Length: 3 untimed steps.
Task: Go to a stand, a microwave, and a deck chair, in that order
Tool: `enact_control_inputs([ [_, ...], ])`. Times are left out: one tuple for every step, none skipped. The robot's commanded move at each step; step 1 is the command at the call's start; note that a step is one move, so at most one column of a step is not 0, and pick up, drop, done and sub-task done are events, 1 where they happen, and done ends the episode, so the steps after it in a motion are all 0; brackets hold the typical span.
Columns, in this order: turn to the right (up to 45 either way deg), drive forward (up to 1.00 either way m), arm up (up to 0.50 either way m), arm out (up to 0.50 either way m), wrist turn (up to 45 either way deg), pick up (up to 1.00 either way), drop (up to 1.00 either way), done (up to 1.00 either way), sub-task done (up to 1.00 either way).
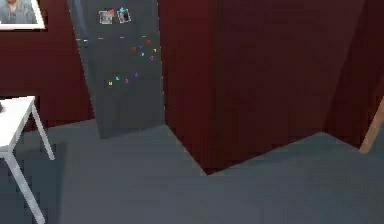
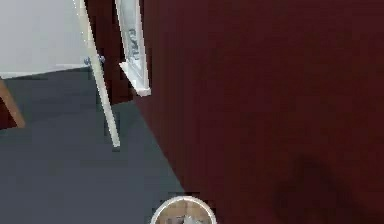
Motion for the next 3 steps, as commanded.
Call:
enact_control_inputs([
  [-33.0, 0.0, 0.0, 0.0, 0.0, 0.0, 0.0, 0.0, 0.0],
  [0.0, 0.3, 0.0, 0.0, 0.0, 0.0, 0.0, 0.0, 0.0],
  [-39.0, 0.0, 0.0, 0.0, 0.0, 0.0, 0.0, 0.0, 0.0],
])
